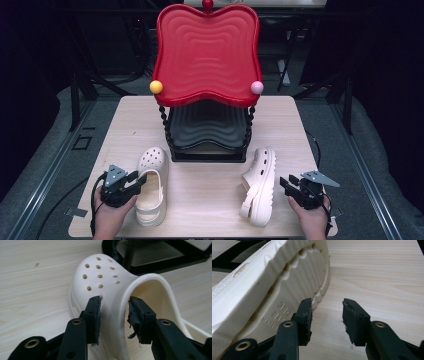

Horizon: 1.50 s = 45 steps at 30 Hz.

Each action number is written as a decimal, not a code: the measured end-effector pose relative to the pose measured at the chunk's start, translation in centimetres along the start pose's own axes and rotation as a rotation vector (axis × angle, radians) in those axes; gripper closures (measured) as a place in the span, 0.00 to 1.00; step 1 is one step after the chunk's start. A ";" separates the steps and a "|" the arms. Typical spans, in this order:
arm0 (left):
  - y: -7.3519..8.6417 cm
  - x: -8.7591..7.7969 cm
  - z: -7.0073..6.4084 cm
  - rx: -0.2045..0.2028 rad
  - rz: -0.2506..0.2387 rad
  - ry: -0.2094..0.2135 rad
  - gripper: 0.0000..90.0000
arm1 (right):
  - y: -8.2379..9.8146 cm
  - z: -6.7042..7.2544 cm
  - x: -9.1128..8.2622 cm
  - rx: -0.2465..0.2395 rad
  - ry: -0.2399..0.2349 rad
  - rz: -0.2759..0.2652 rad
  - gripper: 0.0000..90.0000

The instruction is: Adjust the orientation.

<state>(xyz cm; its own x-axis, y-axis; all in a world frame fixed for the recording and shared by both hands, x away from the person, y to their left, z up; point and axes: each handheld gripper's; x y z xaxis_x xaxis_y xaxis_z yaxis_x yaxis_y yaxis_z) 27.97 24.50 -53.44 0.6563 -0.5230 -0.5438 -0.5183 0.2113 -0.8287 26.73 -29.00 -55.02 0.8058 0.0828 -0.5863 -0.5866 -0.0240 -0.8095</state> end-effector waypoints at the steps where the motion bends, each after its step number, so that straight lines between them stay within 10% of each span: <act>1: 0.1 0.1 -0.1 0.003 -0.008 -0.012 0.69 | 0.0 0.0 0.0 0.000 -0.002 0.001 0.66; 21: 0.4 -0.6 -0.6 0.043 -0.003 -0.070 0.84 | 0.0 -0.2 0.0 0.024 -0.017 0.004 0.65; 45: 0.1 -1.5 -4.9 -0.044 -0.054 0.012 0.87 | 0.0 -0.6 -0.3 0.054 -0.027 -0.007 0.65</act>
<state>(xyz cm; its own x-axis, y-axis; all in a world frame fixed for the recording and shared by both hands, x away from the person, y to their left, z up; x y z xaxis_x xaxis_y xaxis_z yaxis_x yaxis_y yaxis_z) 24.24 21.28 -52.02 0.6775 -0.5428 -0.4963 -0.5056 0.1464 -0.8503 26.56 -29.60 -54.89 0.8080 0.1095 -0.5789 -0.5848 0.0301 -0.8106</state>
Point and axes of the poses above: each handheld gripper's, and its own axes: x roughly forward along the jaws, y roughly out of its underside, z roughly to its left, and after that the axes turned 12 degrees about y, right-handed
